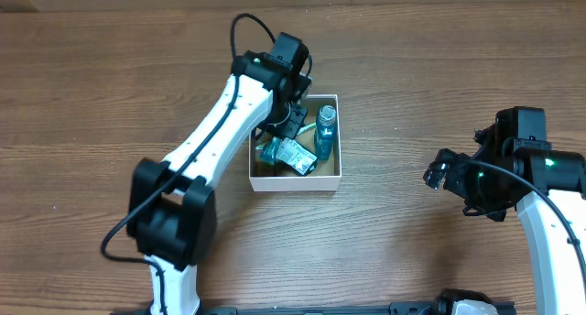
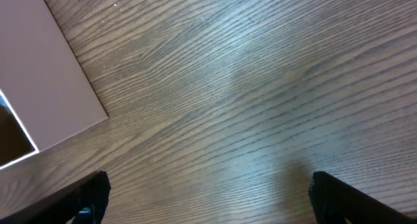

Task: Pack container
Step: 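Place the toothpaste tube into the box and release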

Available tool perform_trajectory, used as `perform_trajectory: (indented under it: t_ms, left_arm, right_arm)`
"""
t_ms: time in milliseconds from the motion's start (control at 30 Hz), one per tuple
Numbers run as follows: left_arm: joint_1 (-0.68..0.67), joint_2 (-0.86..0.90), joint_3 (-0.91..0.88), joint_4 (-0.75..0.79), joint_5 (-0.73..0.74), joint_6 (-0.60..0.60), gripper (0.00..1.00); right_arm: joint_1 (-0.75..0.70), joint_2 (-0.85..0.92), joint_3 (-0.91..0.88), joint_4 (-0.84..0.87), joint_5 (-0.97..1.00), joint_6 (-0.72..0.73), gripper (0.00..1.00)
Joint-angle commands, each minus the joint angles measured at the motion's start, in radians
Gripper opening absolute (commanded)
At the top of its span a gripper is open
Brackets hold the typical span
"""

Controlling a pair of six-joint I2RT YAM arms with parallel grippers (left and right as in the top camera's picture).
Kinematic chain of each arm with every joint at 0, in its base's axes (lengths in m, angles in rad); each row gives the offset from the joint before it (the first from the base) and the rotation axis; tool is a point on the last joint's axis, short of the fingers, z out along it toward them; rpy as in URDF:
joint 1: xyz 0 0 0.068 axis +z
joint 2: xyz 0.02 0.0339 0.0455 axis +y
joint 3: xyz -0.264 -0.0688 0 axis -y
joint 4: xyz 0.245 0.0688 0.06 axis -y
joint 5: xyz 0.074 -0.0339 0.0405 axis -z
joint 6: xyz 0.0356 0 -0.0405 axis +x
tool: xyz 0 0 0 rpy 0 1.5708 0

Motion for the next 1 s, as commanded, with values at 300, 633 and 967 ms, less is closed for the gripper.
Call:
perform_trajectory:
  t_ms: [300,633,967]
  left_arm:
    - [0.002,-0.086,0.143,-0.045,-0.014,-0.018,0.66]
    - [0.232,-0.39,0.153,-0.036,-0.18,-0.216,1.0]
    - [0.485,-0.37,0.139,-0.092,-0.061,-0.193,1.0]
  right_arm:
    - [0.003,-0.004,0.002,0.016,0.003,0.009,1.0]
    - [0.137,0.04,0.231,0.19,0.175,0.023,1.0]
    - [0.217,0.223,0.319,0.418,0.227,-0.084,1.0]
